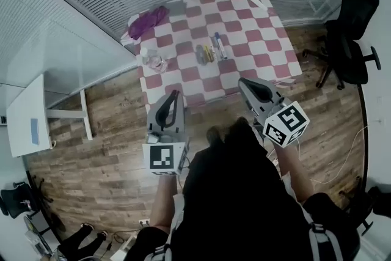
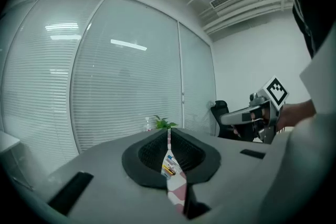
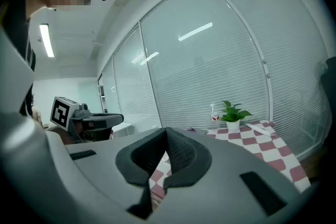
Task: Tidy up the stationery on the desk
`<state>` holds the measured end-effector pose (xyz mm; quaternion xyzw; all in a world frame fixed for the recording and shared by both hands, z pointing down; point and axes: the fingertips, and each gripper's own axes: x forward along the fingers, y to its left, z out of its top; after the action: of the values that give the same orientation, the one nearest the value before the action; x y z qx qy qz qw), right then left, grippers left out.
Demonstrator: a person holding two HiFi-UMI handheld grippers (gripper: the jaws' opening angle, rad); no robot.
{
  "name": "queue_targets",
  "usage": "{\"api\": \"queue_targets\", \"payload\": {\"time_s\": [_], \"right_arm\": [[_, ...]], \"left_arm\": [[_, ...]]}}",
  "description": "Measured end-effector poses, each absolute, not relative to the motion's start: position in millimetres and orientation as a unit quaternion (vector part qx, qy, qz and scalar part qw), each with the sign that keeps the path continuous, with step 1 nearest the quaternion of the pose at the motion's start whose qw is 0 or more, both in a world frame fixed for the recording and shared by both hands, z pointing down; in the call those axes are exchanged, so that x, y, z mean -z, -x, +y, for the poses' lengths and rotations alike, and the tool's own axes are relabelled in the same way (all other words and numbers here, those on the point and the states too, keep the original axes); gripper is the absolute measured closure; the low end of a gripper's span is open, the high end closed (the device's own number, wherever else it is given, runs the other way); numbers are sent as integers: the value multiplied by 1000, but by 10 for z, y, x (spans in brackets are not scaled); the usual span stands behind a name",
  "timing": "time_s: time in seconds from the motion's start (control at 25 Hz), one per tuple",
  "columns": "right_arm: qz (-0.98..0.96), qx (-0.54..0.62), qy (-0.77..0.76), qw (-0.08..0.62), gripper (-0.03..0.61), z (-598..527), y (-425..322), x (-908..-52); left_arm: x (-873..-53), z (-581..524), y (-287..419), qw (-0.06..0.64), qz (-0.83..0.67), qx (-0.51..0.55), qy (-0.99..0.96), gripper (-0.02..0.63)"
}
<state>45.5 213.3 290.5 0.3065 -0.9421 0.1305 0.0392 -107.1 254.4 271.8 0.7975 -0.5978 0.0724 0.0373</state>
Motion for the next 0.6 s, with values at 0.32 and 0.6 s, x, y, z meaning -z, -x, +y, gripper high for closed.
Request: {"api": "queue_targets", "payload": {"time_s": [0.32,0.6], "right_arm": [[-941,-127,-314,26,558,2239,-634,-2681],[-938,-125,-321,27,558,2339,-643,-2619]], "left_arm": [[-2553,2586,964,32,-591,-72,-803,569],[-2518,2617,809,51,-562,-58,-823,569]]}}
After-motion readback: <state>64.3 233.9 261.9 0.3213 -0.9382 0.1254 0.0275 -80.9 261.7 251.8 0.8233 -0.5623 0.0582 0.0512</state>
